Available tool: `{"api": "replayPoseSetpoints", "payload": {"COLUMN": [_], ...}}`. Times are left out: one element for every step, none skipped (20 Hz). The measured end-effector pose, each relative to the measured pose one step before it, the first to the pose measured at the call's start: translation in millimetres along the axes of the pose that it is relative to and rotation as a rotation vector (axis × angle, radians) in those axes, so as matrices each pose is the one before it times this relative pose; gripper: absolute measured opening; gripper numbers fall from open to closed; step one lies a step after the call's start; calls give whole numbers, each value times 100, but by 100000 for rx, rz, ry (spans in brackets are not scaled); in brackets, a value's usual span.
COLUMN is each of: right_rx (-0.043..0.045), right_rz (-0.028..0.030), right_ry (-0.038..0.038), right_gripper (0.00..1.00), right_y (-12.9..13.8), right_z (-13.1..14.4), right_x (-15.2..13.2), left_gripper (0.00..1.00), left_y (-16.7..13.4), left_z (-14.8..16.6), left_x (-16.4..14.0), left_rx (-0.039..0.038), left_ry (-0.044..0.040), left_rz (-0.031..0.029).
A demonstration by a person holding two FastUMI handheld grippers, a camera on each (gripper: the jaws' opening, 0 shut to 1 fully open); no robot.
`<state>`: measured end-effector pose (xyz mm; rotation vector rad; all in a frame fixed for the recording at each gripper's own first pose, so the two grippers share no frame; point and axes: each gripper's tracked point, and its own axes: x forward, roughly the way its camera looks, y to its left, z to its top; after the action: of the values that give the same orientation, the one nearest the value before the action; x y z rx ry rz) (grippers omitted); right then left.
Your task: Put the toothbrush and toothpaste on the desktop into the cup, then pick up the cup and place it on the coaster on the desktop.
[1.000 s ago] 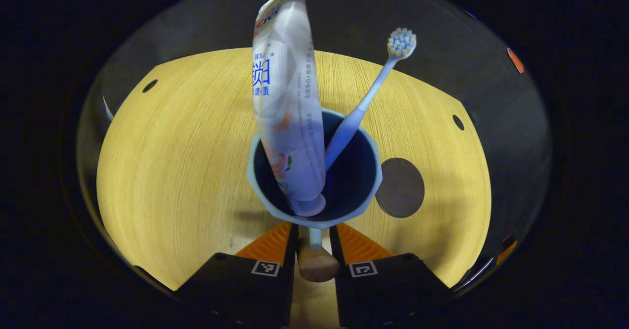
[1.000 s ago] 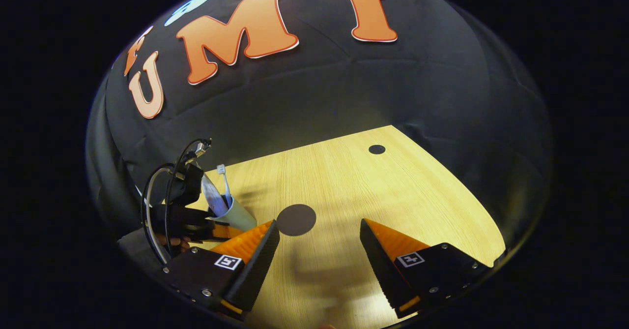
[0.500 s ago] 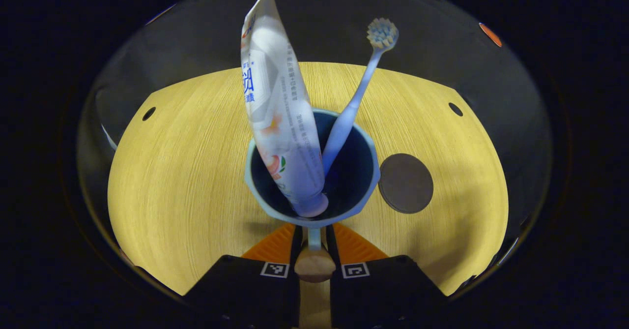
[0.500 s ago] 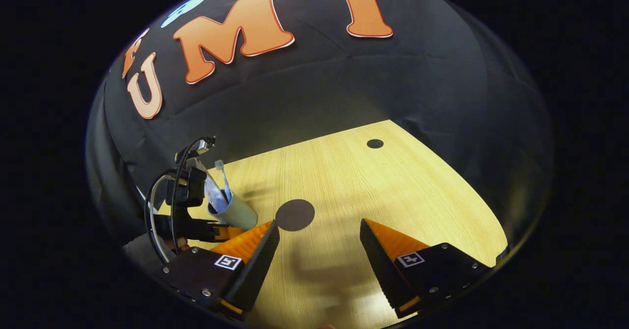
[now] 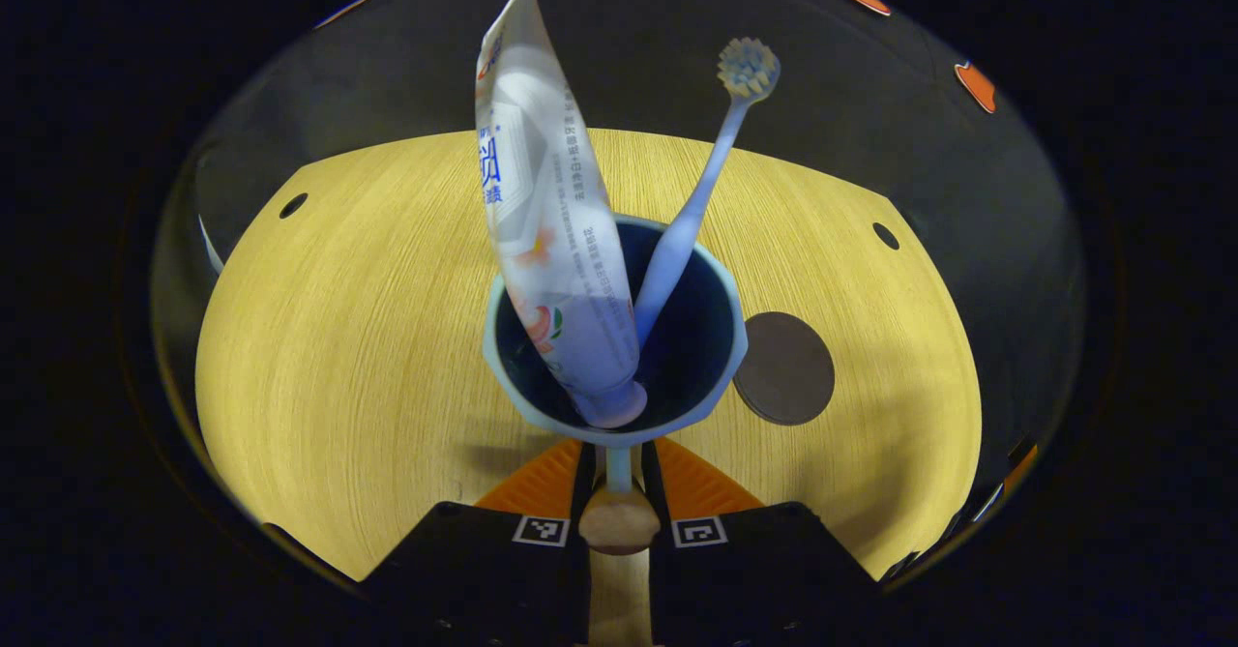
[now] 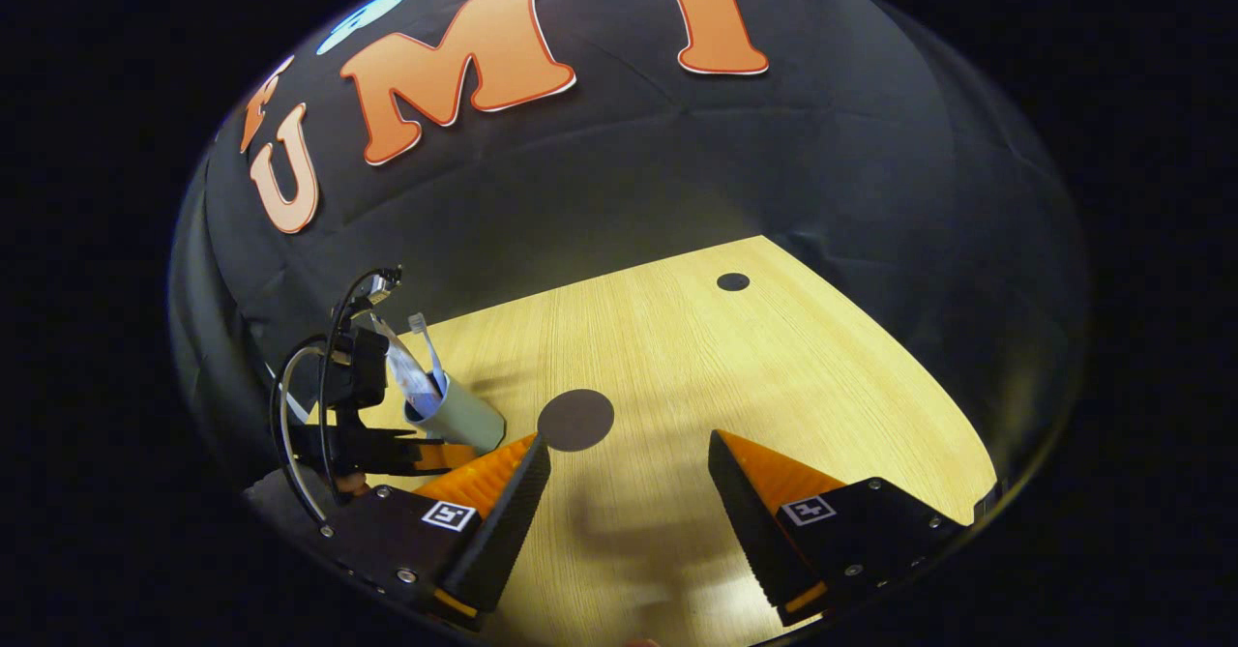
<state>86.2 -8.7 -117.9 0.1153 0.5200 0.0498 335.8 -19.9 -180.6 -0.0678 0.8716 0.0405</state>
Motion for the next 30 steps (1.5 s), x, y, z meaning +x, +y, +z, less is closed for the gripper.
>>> {"api": "replayPoseSetpoints", "payload": {"right_rx": [99, 189, 252, 214, 67, 80, 275, 210, -35, -173, -171, -7, 81, 101, 137, 308, 519, 438, 224, 160, 239, 301, 392, 477, 474, 279, -1, -61, -47, -1], "right_rz": [-155, -149, -76, -40, -204, -130, 49, -97, -322, -407, -510, -499, -580, -720, -880, -839, -670, -726, -909, -884, -742, -662, -589, -476, -185, -143, -136, 4, 55, 68], "right_ry": [-176, -90, -23, 15, -186, -224, -182, -269, -286, -172, 47, 35, -66, -222, -100, -26, 86, -16, -184, -271, 19, 76, -52, 22, 16, 84, -142, -32, -44, 159], "right_gripper": [99, 99, 99, 99, 99, 99, 99, 99, 99, 99, 99, 99, 99, 99, 99, 99, 99, 99, 99, 99, 99, 99, 99, 99, 99, 99, 99, 99, 99, 99], "right_y": [-134, -67, -49, -89, -103, -14, 16, -99, -140, -204, -237, -215, -289, -362, -377, -417, -370, -351, -371, -319, -354, -335, -306, -195, -74, -113, -81, -6, 5, 19], "right_z": [-28, 46, 21, -48, 92, 57, 26, 96, 20, -39, 8, -6, 14, 37, 35, -23, -1, -32, 57, 84, -11, -64, -22, 33, 49, -63, 17, 27, -19, -18], "right_x": [-8, 9, -42, -68, 8, 1, -122, -65, -86, -194, -86, -104, -37, -144, -122, -165, -123, -143, -163, -125, -114, -212, -48, -120, -83, 37, 9, -40, 24, 14], "left_gripper": [24, 24, 24, 24, 24, 24, 24, 24, 24, 23, 23, 24, 24, 24, 24, 24, 24, 24, 24, 24, 23, 24, 24, 24, 24, 24, 24, 24, 24, 24], "left_y": [-52, 10, -48, -43, 98, -37, 243, 45, 14, 136, 47, 10, -54, -1, 134, 155, 48, 190, -30, 38, -35, 137, -36, -56, 101, -37, -27, -67, -223, 30], "left_z": [-45, 99, 60, 42, -1, -62, -43, -114, 35, 161, -250, 189, 21, -72, -57, -88, -119, 57, -47, 3, -118, -70, -80, -88, -27, -130, -56, -25, 35, 467], "left_x": [-310, -254, -25, -113, -166, -48, 191, 12, 155, -309, 278, -134, 62, 165, 23, -42, -166, -84, -54, 23, -119, -93, -139, -105, -103, 55, 63, -41, -385, -273], "left_rx": [679, 1323, 1168, 1141, 734, 865, 875, 918, 945, 701, 674, 1005, 722, 373, 608, 793, 907, 670, 286, 149, 455, 474, -20, 11, -348, -112, -211, -1095, -791, 470], "left_ry": [-766, -795, -756, -541, -587, -3, 52, 341, 400, 153, -200, 23, -268, -33, 15, 164, -124, 58, 168, 268, 680, 920, 977, 1195, 857, 1040, 868, 748, 1264, -1500], "left_rz": [112, 123, -13, -491, -867, -1095, -1548, -1554, -1533, -1302, -1449, -883, -1562, -1207, -1284, -749, -727, -543, -570, -677, -343, -87, -134, -289, 49, 626, 169, -46, 145, 135]}}
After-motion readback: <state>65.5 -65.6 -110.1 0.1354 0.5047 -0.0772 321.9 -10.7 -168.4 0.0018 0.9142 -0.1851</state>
